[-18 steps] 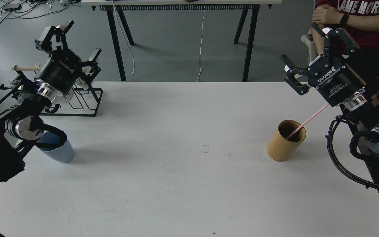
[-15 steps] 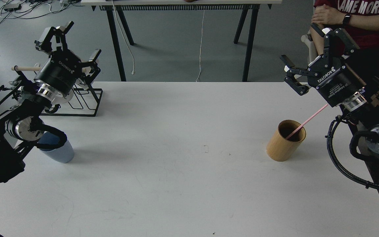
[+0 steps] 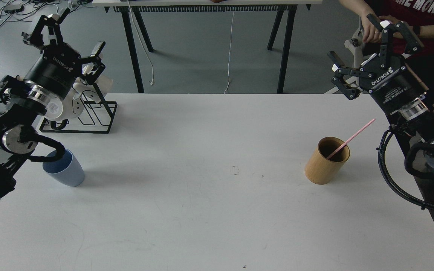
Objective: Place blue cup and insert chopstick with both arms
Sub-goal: 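Move the left gripper down toward the blue cup lying on the table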
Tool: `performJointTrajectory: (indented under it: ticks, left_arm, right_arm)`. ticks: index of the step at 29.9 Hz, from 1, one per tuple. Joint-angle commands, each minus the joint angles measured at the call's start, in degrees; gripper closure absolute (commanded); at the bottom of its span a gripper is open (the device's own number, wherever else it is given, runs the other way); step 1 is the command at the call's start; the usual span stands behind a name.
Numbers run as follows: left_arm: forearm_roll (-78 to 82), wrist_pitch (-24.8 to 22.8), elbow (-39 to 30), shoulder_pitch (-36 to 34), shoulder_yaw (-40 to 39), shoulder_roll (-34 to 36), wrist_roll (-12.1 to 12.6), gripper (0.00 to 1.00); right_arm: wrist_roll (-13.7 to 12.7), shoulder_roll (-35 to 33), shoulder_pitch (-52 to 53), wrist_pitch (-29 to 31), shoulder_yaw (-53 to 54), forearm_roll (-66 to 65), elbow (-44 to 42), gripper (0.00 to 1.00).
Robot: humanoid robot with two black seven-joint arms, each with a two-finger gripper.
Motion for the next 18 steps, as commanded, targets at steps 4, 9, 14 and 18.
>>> performJointTrajectory:
  ticks: [4,9,14,18]
  left_arm:
    - [4.9,0.0,-8.0,-0.2,0.1,16.0,0.0,0.01]
    - [33.9,0.0,-10.6,-0.1,0.5,25.8,0.0,0.01]
    - [62.5,0.0,-13.0,1.2,7.1,31.1,0.0,0.01]
    - [70.5,2.6,-11.5,0.8,13.0,32.7,0.0,0.01]
  right_arm:
    - [0.0,-0.5,0.0,0.3,0.3,-0.1,-3.2,0.03]
    - [0.0,-1.1,-0.8,0.6,0.3,-0.1,-4.7,0.03]
    - [0.0,-1.0,-1.8,0.6,0.2,-0.1,-5.5,0.03]
    - [0.0,-0.9,-2.4,0.6,0.2,-0.1,-5.9,0.03]
